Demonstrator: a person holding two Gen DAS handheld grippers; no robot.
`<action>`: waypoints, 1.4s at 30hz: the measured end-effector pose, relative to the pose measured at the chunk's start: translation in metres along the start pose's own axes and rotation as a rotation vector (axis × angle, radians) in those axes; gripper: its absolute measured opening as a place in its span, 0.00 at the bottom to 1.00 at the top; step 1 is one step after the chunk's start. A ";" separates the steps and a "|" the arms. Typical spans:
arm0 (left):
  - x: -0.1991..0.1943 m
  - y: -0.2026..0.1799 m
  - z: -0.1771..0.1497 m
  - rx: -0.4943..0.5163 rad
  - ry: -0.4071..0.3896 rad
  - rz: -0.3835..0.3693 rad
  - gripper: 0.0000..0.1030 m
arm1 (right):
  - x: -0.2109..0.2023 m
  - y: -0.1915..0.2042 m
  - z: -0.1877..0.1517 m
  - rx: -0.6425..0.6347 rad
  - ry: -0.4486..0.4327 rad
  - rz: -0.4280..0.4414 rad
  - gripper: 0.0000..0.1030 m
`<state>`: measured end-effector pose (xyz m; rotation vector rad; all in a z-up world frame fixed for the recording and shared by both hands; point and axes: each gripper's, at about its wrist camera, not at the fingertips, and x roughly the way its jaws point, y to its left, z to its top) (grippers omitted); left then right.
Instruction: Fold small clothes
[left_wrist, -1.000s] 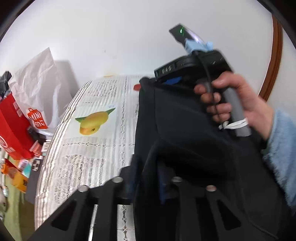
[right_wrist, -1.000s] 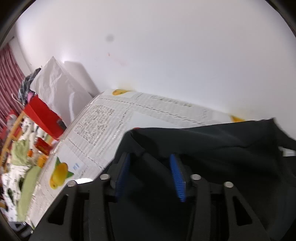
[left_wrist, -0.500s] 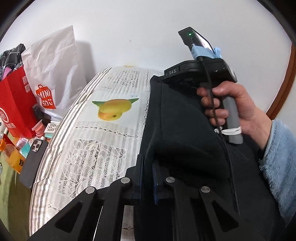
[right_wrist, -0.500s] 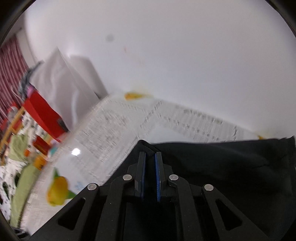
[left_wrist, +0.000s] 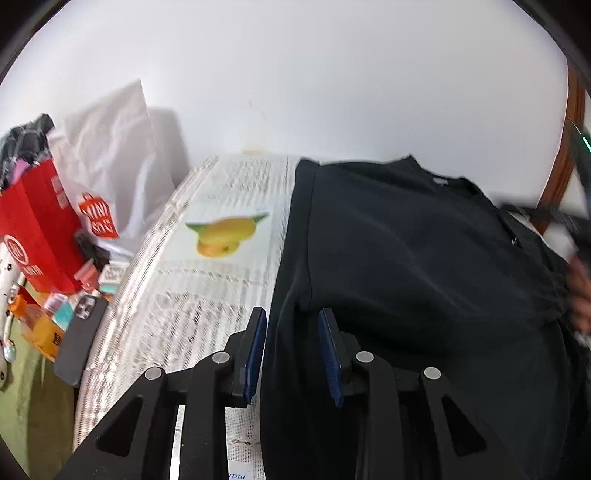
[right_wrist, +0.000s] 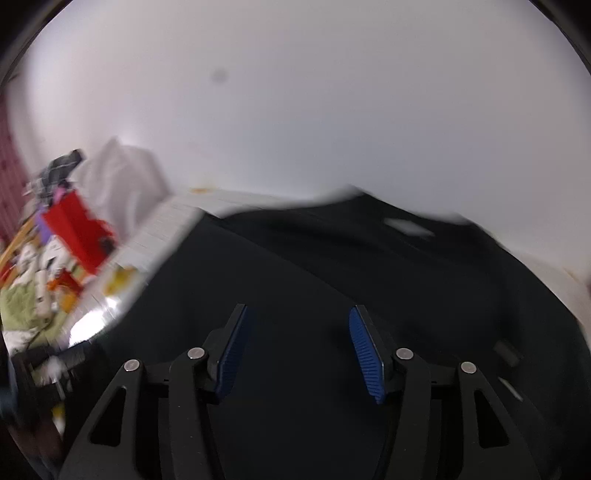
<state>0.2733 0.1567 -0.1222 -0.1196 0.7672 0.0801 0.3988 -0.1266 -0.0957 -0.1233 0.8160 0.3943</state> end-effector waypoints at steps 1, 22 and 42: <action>-0.003 -0.001 0.002 -0.003 0.003 -0.012 0.43 | -0.017 -0.020 -0.015 0.028 0.003 -0.046 0.54; -0.085 -0.038 -0.064 0.040 0.082 -0.016 0.56 | -0.242 -0.311 -0.312 0.436 0.171 -0.664 0.66; -0.080 -0.024 -0.093 0.056 0.127 0.135 0.56 | -0.269 -0.285 -0.231 0.303 -0.060 -0.703 0.13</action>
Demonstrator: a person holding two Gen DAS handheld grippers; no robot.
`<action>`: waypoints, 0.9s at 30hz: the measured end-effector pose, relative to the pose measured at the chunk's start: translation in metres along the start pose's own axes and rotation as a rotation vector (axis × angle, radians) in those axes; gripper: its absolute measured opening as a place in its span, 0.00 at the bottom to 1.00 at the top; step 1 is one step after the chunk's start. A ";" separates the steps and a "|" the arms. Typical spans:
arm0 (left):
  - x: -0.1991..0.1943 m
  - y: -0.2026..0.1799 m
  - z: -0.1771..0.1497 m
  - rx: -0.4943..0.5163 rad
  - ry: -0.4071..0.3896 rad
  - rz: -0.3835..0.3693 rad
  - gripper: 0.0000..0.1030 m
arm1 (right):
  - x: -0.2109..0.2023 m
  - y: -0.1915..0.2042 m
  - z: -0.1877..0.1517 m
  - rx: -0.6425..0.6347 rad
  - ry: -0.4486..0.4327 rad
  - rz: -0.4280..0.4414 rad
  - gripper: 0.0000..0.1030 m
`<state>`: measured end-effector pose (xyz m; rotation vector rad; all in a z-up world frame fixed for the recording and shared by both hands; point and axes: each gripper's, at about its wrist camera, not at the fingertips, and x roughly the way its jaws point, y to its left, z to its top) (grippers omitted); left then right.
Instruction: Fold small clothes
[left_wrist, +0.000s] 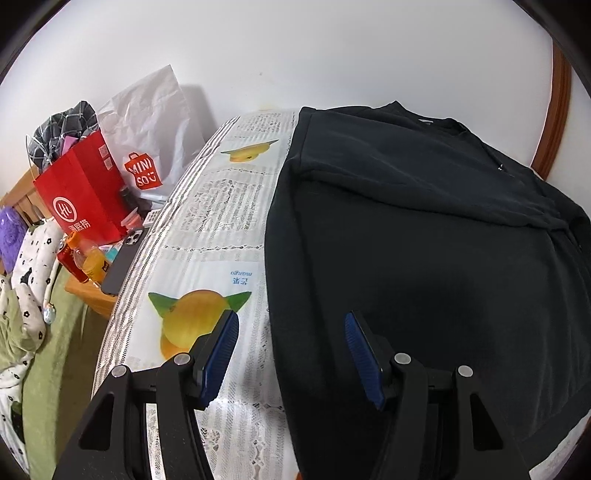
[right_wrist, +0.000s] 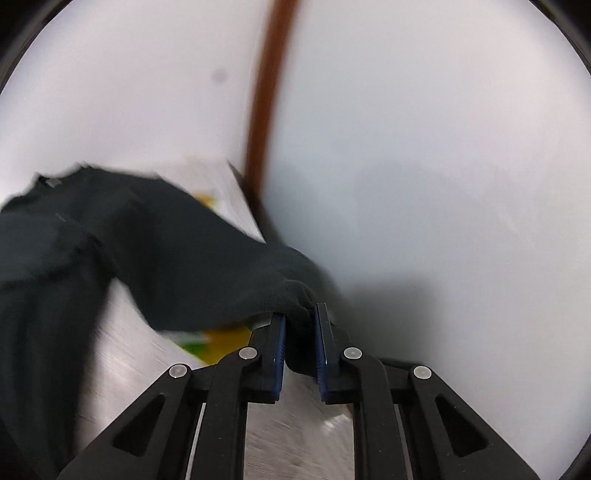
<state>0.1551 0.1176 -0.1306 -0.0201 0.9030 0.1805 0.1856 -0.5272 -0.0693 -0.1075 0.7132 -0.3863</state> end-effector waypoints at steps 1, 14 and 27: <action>0.003 0.001 -0.001 -0.003 0.005 -0.001 0.56 | -0.010 0.012 0.011 -0.009 -0.027 0.023 0.13; 0.020 0.007 -0.008 -0.012 0.000 -0.047 0.57 | -0.102 0.260 0.118 -0.131 -0.232 0.525 0.13; 0.023 0.012 -0.007 -0.035 0.024 -0.080 0.60 | -0.034 0.436 0.070 -0.293 -0.001 0.622 0.53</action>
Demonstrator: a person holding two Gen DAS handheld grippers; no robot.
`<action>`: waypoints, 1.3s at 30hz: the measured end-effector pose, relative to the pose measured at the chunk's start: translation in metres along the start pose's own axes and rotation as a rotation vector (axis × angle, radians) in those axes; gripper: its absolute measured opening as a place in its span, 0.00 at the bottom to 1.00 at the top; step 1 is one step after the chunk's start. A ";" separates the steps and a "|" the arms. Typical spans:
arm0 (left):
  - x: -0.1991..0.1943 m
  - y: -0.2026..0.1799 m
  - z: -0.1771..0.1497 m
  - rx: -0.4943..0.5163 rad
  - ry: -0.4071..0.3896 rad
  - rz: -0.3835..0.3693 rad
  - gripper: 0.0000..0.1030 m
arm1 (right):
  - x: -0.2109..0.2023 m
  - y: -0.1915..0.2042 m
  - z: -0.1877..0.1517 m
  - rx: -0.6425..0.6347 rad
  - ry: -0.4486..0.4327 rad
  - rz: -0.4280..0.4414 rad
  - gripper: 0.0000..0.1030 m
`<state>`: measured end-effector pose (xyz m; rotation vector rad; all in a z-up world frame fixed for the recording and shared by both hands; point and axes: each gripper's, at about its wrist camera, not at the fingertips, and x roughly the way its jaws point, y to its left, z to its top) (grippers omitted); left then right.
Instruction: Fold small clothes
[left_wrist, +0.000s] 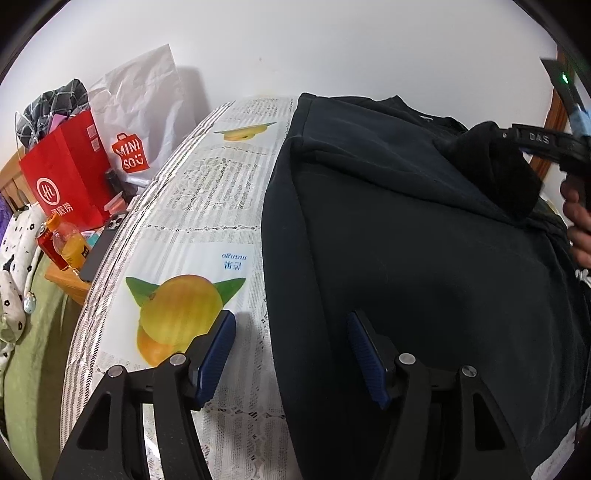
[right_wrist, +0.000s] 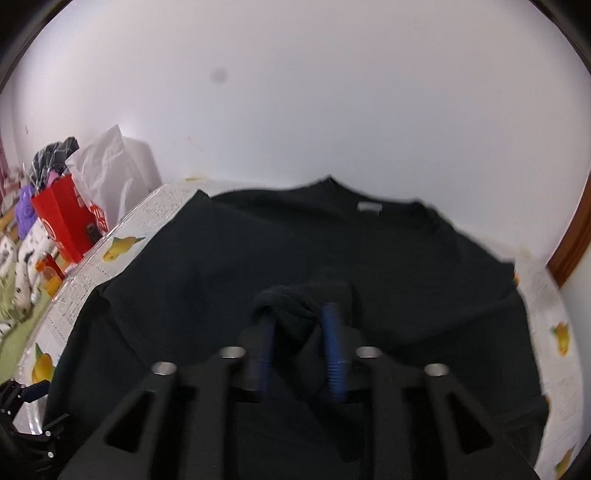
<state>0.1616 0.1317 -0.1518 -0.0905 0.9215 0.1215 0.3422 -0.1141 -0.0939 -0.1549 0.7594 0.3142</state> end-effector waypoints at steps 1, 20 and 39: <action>-0.001 0.001 0.000 -0.002 0.006 -0.007 0.60 | -0.003 -0.006 -0.003 0.021 0.012 0.010 0.58; -0.050 -0.118 0.044 0.245 -0.104 -0.128 0.60 | -0.114 -0.198 -0.143 0.293 0.041 -0.198 0.58; 0.047 -0.253 0.057 0.496 -0.024 -0.086 0.61 | -0.176 -0.242 -0.197 0.207 -0.007 -0.318 0.54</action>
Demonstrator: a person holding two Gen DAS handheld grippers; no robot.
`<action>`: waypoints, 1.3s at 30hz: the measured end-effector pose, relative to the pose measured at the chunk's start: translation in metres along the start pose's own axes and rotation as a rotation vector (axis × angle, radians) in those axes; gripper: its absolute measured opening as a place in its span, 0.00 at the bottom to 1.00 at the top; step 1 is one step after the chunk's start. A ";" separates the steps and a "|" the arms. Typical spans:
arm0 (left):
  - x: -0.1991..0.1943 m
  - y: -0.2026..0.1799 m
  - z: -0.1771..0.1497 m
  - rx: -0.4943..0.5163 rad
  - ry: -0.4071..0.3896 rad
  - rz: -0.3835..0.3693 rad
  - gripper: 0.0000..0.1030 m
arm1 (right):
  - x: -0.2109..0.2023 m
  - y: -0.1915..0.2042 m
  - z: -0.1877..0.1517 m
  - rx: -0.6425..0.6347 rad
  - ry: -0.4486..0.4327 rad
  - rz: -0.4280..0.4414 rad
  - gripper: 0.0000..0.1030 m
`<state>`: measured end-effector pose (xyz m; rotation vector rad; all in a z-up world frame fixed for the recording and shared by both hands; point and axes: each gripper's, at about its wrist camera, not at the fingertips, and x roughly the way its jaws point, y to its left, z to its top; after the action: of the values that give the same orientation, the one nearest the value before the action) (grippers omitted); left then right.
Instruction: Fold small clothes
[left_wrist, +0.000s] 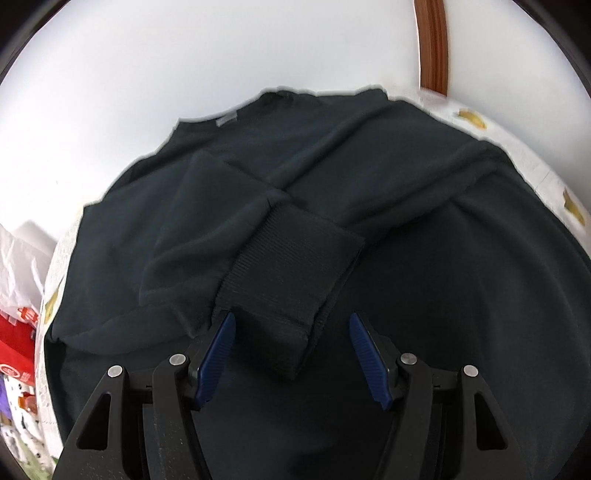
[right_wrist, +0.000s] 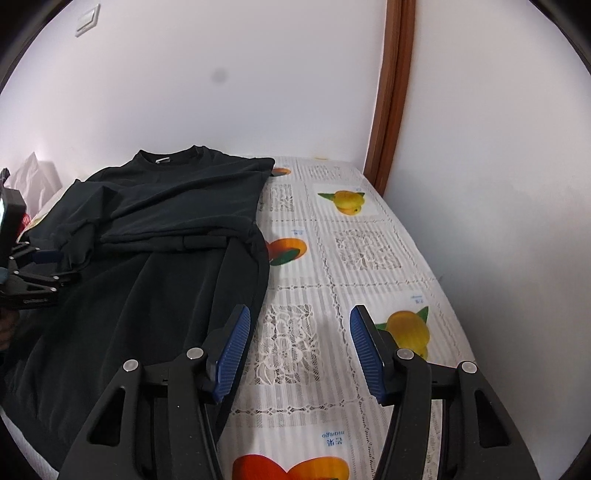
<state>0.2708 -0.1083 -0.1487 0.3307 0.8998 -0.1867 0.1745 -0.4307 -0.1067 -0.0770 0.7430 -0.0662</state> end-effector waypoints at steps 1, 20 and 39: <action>0.001 -0.001 0.000 0.011 -0.004 0.004 0.62 | 0.001 0.000 -0.001 0.005 0.003 0.003 0.54; -0.067 0.123 0.031 -0.230 -0.214 0.069 0.13 | 0.007 0.052 0.049 0.003 -0.015 0.091 0.54; -0.011 0.238 -0.014 -0.481 -0.126 -0.057 0.37 | 0.093 0.128 0.109 -0.037 0.072 0.112 0.54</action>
<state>0.3239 0.1188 -0.1000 -0.1525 0.8010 -0.0385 0.3212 -0.3066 -0.1015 -0.0688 0.8189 0.0516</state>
